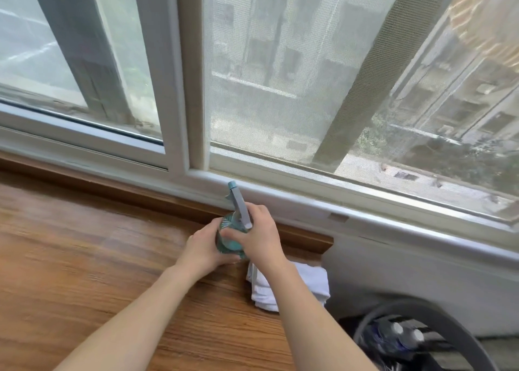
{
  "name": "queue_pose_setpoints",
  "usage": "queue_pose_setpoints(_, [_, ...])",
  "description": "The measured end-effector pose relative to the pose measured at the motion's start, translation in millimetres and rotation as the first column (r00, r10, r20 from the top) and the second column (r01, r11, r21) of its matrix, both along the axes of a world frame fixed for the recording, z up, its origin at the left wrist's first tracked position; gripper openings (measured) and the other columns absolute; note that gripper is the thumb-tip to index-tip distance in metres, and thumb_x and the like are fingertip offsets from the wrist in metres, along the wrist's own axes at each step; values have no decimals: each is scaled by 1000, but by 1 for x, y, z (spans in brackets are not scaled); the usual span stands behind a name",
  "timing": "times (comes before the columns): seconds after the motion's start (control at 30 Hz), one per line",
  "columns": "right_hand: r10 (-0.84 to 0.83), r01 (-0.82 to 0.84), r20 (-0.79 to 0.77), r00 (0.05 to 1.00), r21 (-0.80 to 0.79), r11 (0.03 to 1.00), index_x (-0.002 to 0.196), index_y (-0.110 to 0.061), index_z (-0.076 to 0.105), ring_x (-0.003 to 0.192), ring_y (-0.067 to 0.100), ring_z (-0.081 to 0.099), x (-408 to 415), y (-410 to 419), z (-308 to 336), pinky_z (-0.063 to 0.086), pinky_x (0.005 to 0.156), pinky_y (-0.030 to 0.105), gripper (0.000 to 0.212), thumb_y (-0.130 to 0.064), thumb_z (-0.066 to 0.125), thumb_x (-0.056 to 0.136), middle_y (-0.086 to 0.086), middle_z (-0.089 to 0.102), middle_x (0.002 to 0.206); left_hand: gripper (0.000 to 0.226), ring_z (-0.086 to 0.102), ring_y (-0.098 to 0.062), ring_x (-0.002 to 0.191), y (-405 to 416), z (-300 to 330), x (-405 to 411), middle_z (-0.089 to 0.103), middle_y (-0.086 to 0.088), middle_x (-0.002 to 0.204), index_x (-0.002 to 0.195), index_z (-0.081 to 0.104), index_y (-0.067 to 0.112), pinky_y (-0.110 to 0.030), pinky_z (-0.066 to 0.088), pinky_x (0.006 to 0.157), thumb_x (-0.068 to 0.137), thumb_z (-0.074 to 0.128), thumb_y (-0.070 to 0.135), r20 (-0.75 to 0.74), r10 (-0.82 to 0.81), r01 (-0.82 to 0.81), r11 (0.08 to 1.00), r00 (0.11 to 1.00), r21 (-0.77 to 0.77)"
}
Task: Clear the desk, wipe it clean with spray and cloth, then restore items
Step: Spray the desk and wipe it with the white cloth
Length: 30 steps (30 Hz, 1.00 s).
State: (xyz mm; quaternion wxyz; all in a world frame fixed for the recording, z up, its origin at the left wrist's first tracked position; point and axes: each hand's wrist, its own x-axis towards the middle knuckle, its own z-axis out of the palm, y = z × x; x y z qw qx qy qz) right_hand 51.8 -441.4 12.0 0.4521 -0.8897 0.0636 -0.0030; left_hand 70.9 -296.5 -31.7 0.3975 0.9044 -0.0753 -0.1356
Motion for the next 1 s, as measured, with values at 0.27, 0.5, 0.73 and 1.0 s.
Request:
queue_pose_setpoints(0.27, [2,-2,-1,1000,-162,987,143,-17,54,124,11,50,-34,-25,-17,39,108,25,79,-51,83,77,-5,55,132,78,64,-22,111,1,5,-8,69,5,116,121,52,29,-32,49,85,58,83,62,-57,-2,10,990,998,143])
queue_pose_setpoints(0.5, [24,34,89,996,-593,805,106,-19,74,97,21,64,-103,-91,-44,57,79,36,59,-67,58,75,-5,67,102,46,62,-18,96,-7,-2,-54,64,8,92,80,54,27,-32,44,75,80,57,72,-27,-281,253,815,959,522])
queue_pose_setpoints(0.73, [-17,-66,-155,988,-518,853,145,-14,53,139,21,38,-137,-121,-33,36,116,36,67,-24,57,79,-1,48,148,73,60,-18,106,-67,-14,-69,61,3,117,120,63,17,-33,55,87,58,83,49,364,-533,431,841,764,326])
queue_pose_setpoints(1.0, [-64,-34,-191,979,-468,883,150,-16,45,135,21,46,-139,-128,-34,37,111,26,60,7,42,95,-6,40,155,84,69,-9,82,-85,-20,-61,70,12,94,96,73,25,-19,56,66,21,88,59,318,-585,409,780,746,474])
